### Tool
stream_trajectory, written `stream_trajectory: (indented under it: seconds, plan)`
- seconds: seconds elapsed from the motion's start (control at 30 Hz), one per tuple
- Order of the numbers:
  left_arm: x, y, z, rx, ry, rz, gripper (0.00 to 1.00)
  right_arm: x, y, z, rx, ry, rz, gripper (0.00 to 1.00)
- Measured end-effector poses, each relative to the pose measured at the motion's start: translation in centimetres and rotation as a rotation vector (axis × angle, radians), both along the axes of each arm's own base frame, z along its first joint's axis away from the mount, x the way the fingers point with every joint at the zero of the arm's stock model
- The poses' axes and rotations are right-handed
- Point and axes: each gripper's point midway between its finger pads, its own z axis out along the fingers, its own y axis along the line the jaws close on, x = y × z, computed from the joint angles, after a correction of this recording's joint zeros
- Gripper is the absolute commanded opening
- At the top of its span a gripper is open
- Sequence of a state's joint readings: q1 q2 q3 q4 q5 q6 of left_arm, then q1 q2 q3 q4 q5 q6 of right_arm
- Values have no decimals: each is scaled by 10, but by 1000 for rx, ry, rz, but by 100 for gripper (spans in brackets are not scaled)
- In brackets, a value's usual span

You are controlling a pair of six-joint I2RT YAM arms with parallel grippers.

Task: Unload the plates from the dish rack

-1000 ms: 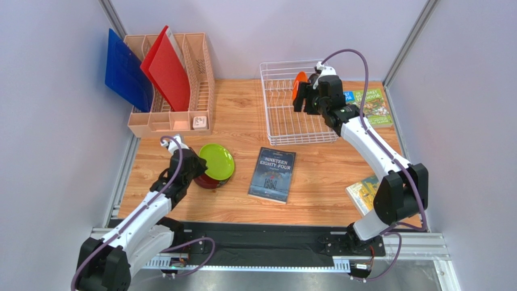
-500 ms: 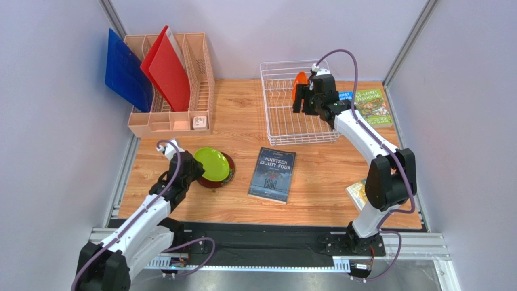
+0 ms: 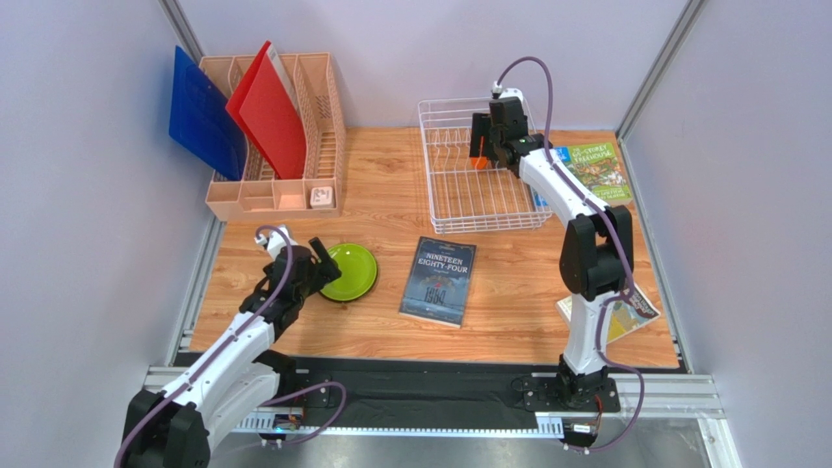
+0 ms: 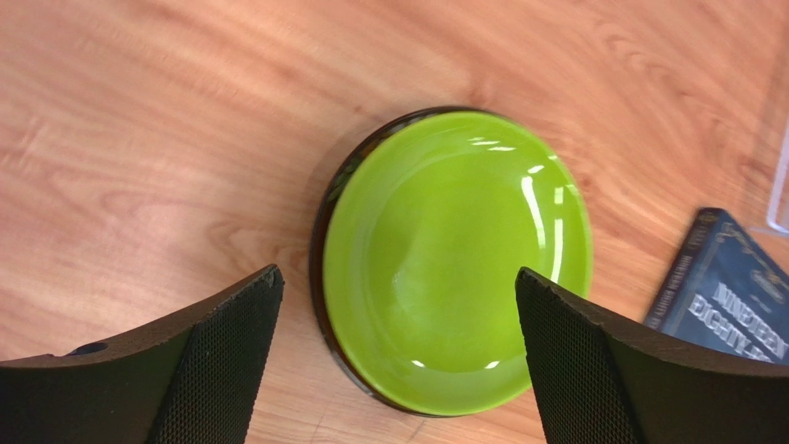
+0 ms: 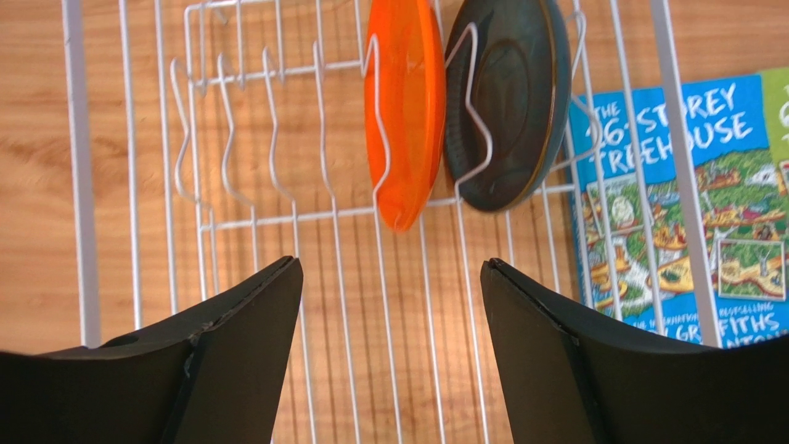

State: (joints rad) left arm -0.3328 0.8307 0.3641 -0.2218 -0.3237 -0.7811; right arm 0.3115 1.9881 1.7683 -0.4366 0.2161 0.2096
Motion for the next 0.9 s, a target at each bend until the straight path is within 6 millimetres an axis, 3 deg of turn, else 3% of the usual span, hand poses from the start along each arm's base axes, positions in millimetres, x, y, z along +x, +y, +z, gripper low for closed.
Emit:
stream_trajectory:
  seconds: [0.1, 0.17, 0.33, 0.43, 0.5, 0.53, 0.73, 0.9]
  plan:
    - [9, -8, 22, -5, -49, -54, 100, 25, -2, -6, -43, -16, -24, 72]
    - [19, -21, 45, -27, -110, -116, 100, 43, -2, -14, -75, -23, -36, 64]
    - [39, -56, 95, -96, -235, -287, 100, 69, -3, -37, -141, -20, -46, 60]
    - [50, -78, 111, -132, -272, -389, 99, 79, -6, -47, -177, -20, -57, 54]
    - [56, -93, 115, -157, -278, -460, 99, 82, -8, -54, -201, -14, -58, 49]
    - [60, -99, 115, -168, -278, -489, 98, 83, -9, -56, -212, -13, -61, 39]
    - [79, -127, 105, -215, -237, -594, 96, 87, -15, -59, -256, -19, -69, 4]
    - [94, -139, 96, -238, -218, -630, 95, 89, -17, -55, -299, -47, -83, 0]
